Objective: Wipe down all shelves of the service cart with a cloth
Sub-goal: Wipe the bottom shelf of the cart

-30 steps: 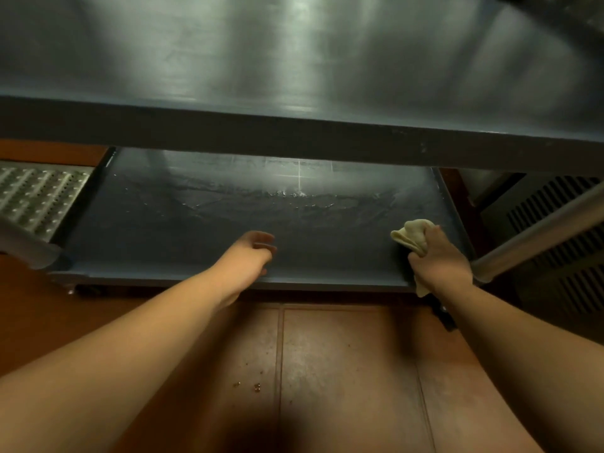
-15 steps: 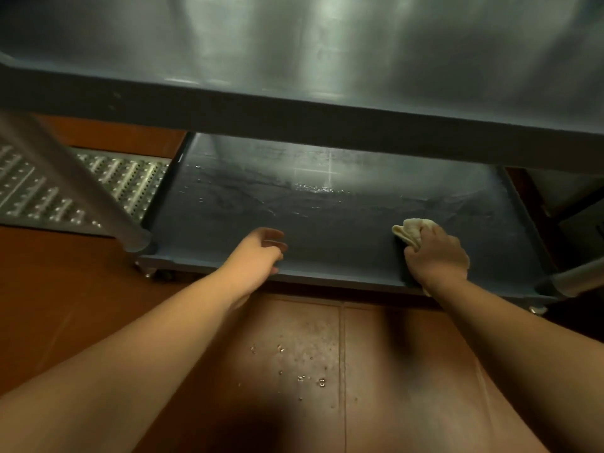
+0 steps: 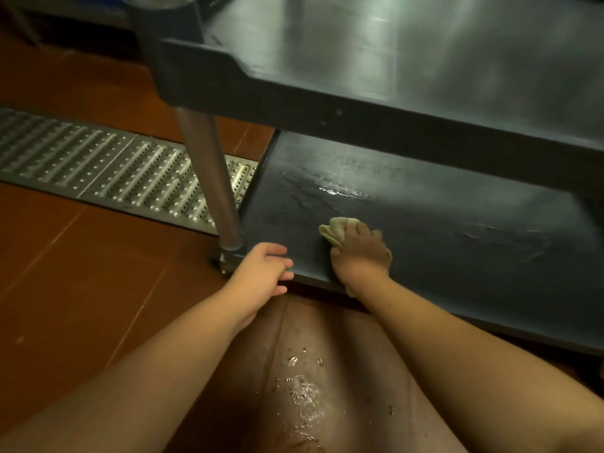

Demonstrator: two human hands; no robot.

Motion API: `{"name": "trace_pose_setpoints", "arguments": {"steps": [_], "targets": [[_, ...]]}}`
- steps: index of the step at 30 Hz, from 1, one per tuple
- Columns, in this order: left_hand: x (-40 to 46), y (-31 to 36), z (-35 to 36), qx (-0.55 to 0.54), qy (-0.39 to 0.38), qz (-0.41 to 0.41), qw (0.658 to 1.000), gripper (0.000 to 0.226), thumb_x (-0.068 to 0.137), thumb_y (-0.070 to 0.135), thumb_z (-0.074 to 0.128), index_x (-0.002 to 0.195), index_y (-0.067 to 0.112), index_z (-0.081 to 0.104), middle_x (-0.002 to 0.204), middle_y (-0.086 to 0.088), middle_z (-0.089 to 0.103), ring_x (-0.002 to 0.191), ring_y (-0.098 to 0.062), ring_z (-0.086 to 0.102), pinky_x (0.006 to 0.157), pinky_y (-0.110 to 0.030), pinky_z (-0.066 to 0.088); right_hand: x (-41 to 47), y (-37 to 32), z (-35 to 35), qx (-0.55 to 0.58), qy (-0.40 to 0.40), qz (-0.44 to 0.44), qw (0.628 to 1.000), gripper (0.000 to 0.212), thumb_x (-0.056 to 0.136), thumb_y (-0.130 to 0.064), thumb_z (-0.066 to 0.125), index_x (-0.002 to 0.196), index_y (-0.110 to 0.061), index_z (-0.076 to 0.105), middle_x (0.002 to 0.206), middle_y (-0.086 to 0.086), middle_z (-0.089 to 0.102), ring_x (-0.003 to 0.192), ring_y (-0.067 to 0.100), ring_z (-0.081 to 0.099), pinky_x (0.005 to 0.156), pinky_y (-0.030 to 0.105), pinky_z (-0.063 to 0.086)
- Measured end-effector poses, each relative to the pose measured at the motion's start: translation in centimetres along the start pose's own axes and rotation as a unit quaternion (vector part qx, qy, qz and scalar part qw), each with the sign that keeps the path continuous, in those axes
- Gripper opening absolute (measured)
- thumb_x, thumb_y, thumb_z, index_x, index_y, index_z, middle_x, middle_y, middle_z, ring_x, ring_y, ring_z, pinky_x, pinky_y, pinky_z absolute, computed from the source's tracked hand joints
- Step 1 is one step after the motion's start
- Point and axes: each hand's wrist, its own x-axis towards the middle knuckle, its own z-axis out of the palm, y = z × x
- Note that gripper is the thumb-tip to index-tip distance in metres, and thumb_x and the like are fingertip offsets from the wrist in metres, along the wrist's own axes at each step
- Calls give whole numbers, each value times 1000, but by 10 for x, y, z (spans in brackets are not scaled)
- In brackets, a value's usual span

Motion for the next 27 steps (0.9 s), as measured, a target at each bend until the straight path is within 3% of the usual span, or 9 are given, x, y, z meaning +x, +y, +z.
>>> {"name": "trace_pose_setpoints", "arguments": {"steps": [6, 10, 13, 17, 21, 25, 27], "targets": [[0, -10, -39, -21, 19, -22, 999, 20, 93, 8, 48, 107, 21, 55, 110, -5, 64, 97, -18, 67, 85, -38, 55, 4, -107, 7, 19, -23, -93, 995, 55, 94, -38, 53, 144, -17, 42, 151, 6, 40, 128, 31, 39, 95, 41, 39], [-2, -8, -40, -28, 43, -29, 998, 19, 93, 7, 50, 111, 14, 54, 112, -10, 63, 98, -22, 66, 86, -41, 54, 3, -124, 15, -18, -17, -164, 986, 49, 92, -25, 53, 140, -28, 43, 152, 6, 35, 129, 33, 37, 97, 43, 37], [-3, -6, -27, -21, 47, -24, 998, 21, 93, 8, 49, 113, 15, 53, 112, -8, 63, 97, -21, 67, 83, -38, 55, 1, -102, 13, -40, 1, -175, 984, 55, 89, -21, 60, 141, -28, 43, 151, 6, 35, 130, 33, 36, 99, 45, 38], [-3, 0, 7, -8, 35, -20, 999, 20, 94, 10, 51, 111, 20, 54, 111, -6, 63, 96, -18, 67, 81, -36, 57, 1, -55, 4, -51, -10, -150, 987, 82, 72, -19, 82, 143, -26, 42, 149, 4, 35, 132, 33, 35, 101, 46, 37], [-4, 10, 55, 3, 22, -10, 1000, 20, 93, 12, 54, 111, 22, 54, 111, -5, 62, 95, -17, 67, 80, -34, 58, 8, 9, 1, -45, 9, -117, 992, 61, 87, -19, 66, 142, -26, 42, 151, 6, 36, 133, 35, 35, 101, 47, 37], [0, 20, 115, -2, -1, -8, 1000, 23, 94, 8, 48, 114, 17, 54, 109, -6, 64, 92, -17, 68, 74, -34, 57, 10, 89, -8, -58, 22, -73, 995, 58, 88, -17, 64, 142, -23, 43, 149, 7, 38, 130, 35, 38, 98, 47, 38], [2, 22, 149, -5, -15, -7, 1000, 21, 94, 5, 44, 106, 19, 55, 108, -6, 64, 88, -17, 68, 68, -32, 56, 10, 133, -13, -54, 23, -52, 997, 55, 91, -17, 60, 143, -23, 43, 151, 7, 37, 131, 36, 38, 99, 47, 38]]}}
